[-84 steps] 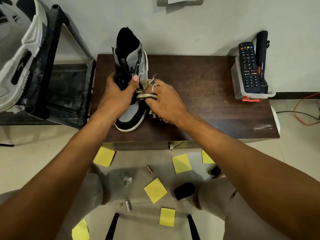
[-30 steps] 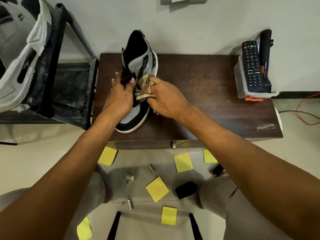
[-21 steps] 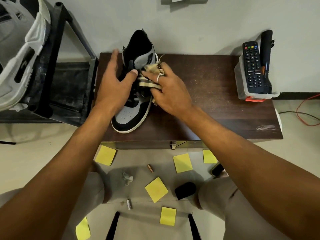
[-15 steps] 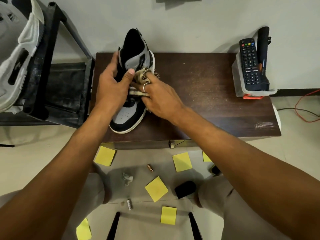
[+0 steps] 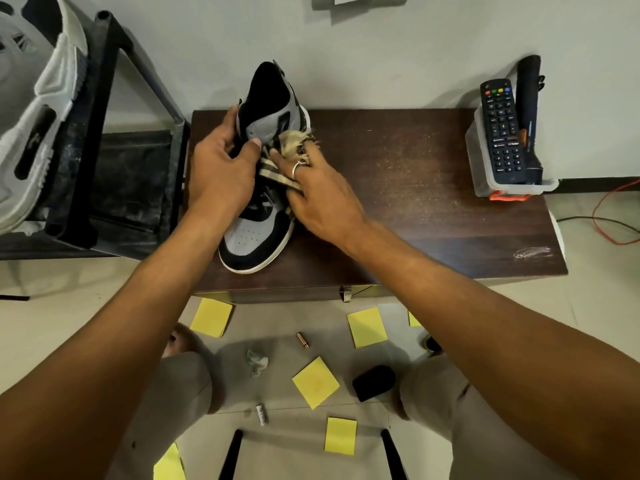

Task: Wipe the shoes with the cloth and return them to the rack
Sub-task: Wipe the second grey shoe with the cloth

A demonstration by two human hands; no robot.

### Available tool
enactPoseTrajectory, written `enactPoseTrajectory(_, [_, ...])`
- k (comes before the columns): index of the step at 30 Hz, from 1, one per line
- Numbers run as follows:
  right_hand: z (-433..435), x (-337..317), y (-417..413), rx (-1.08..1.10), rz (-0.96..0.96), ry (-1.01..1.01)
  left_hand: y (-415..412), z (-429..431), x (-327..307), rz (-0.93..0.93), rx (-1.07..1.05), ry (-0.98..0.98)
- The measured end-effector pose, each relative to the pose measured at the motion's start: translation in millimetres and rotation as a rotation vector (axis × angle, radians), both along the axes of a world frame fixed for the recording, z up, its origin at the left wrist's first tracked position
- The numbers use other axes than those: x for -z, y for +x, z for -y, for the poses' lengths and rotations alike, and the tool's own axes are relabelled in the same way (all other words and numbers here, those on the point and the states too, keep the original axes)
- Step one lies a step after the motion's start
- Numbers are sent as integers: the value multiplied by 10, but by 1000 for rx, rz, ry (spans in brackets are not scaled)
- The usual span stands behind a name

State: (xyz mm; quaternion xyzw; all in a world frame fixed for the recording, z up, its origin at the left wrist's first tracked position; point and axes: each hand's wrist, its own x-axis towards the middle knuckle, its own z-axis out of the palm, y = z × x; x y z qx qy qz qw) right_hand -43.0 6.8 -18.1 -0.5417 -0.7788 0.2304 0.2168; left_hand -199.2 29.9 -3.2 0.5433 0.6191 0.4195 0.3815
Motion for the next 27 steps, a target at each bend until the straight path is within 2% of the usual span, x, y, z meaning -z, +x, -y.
enactPoseTrajectory(4, [-18,-47,40,15,-32,-14,9,11,2,9,-15,11])
enactPoseTrajectory(7, [-9,-55,83,90,-229,38,19,29,-9,57,-13,-1])
enactPoseTrajectory(9, [-33,-40,77,136,-301,119,13,41,1,1,48,50])
enactPoseTrajectory(12, [-98,-11,34,124,-210,86,-1,35,8,-115,88,95])
enactPoseTrajectory(20, [-72,-88,85,26,57,90,0,45,-10,-117,104,87])
enactPoseTrajectory(25, [-155,-57,168,265,-271,119,23,44,-20,-132,95,86])
enactPoseTrajectory(27, [-194,-48,153,312,-330,50,18,45,-18,-144,103,98])
